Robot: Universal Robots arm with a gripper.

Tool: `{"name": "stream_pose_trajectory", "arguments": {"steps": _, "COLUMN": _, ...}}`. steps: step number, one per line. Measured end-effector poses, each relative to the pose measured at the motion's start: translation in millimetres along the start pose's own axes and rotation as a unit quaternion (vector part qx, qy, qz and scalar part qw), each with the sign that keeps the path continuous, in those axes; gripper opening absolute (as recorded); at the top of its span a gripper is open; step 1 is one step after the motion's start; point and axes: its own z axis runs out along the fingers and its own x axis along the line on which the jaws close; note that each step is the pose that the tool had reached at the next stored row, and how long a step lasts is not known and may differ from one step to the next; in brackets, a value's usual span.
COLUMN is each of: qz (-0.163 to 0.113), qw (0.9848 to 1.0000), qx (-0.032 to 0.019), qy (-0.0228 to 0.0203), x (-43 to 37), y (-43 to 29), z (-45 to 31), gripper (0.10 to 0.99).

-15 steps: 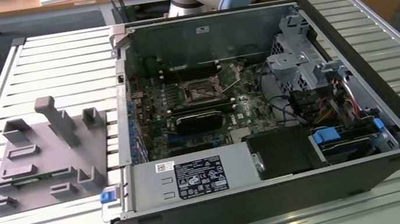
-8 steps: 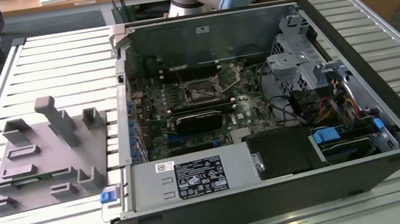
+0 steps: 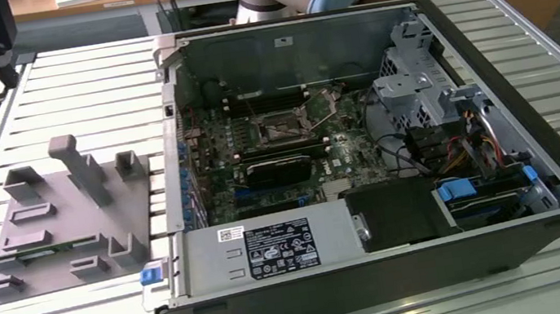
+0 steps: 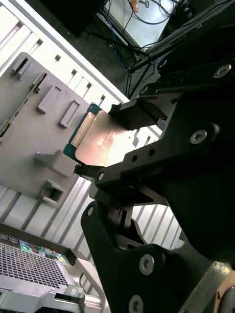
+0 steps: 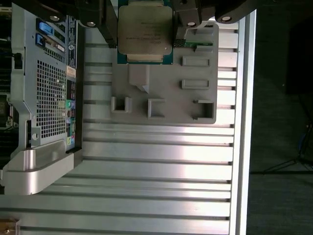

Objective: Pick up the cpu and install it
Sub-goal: 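Pick up the cpu and move it towards the insertion slot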

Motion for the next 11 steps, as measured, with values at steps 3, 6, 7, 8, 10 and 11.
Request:
{"name": "stream_pose_trajectory", "arguments": {"steps": 3, "qz": 0.0, "qw": 1.0, "qx": 0.0, "qy": 0.0, "x": -4.8, "y": -0.1, "z": 0.0, "gripper": 0.541}}
{"name": "stream_pose_trajectory", "arguments": {"steps": 6, "qz": 0.0, "qw": 1.0, "qx": 0.0, "qy": 0.0001, "x": -9.9, "y": -0.2, "z": 0.0, "gripper": 0.541}}
{"name": "stream_pose_trajectory", "arguments": {"steps": 7, "qz": 0.0, "qw": 1.0, "qx": 0.0, "qy": 0.0001, "x": -11.3, "y": -0.2, "z": 0.0, "gripper": 0.541}}
{"name": "stream_pose_trajectory", "arguments": {"steps": 8, "qz": 0.0, "qw": 1.0, "qx": 0.0, "qy": 0.0, "x": -12.6, "y": -0.2, "z": 0.1, "gripper": 0.541}}
{"name": "stream_pose_trajectory", "arguments": {"steps": 10, "qz": 0.0, "qw": 1.0, "qx": 0.0, "qy": 0.0001, "x": -15.1, "y": -0.3, "z": 0.0, "gripper": 0.541}}
{"name": "stream_pose_trajectory", "arguments": {"steps": 11, "qz": 0.0, "qw": 1.0, "qx": 0.0, "qy": 0.0, "x": -16.5, "y": -0.3, "z": 0.1, "gripper": 0.541}}
